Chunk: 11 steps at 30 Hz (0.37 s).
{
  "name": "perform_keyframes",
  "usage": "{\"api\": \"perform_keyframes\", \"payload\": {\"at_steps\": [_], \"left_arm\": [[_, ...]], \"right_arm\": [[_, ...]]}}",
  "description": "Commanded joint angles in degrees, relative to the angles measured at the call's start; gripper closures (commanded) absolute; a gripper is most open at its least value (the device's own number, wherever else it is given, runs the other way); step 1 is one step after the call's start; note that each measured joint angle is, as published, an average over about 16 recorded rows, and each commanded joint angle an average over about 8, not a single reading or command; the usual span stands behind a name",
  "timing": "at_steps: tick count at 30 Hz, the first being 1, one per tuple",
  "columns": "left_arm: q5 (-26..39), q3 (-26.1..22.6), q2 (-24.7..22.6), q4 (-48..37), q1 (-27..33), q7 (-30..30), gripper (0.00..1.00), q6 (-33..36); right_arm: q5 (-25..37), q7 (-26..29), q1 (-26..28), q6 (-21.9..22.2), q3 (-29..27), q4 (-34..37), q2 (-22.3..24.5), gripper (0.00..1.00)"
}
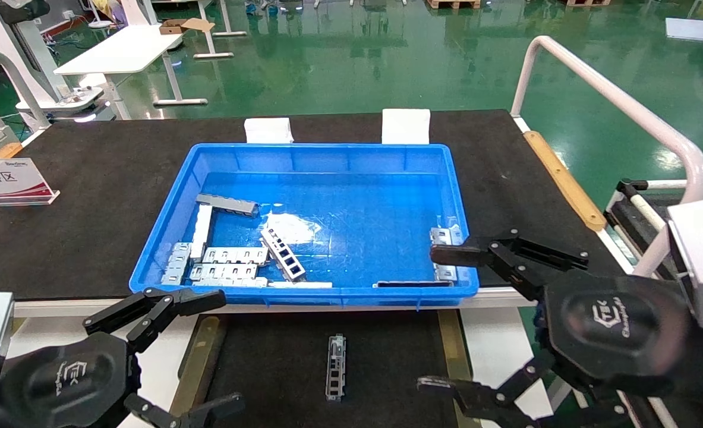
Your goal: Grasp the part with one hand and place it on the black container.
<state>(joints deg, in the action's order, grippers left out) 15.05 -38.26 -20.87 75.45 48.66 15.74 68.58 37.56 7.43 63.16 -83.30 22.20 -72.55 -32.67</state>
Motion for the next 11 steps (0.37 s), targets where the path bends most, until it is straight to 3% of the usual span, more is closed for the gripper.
{"api": "perform_keyframes", "payload": {"at_steps": [1, 11], "left_arm": [[-0.1, 0.1, 0.1, 0.2, 0.0, 0.1, 0.00, 0.2], [-0.5, 0.2, 0.2, 0.2, -0.1, 0.1, 0.00, 0.9]], "right_arm": [[0.0, 0.0, 0.0, 0.0, 0.0, 0.0, 0.0, 0.00], [0.0, 0.0, 0.0, 0.0, 0.0, 0.0, 0.0, 0.00]]}}
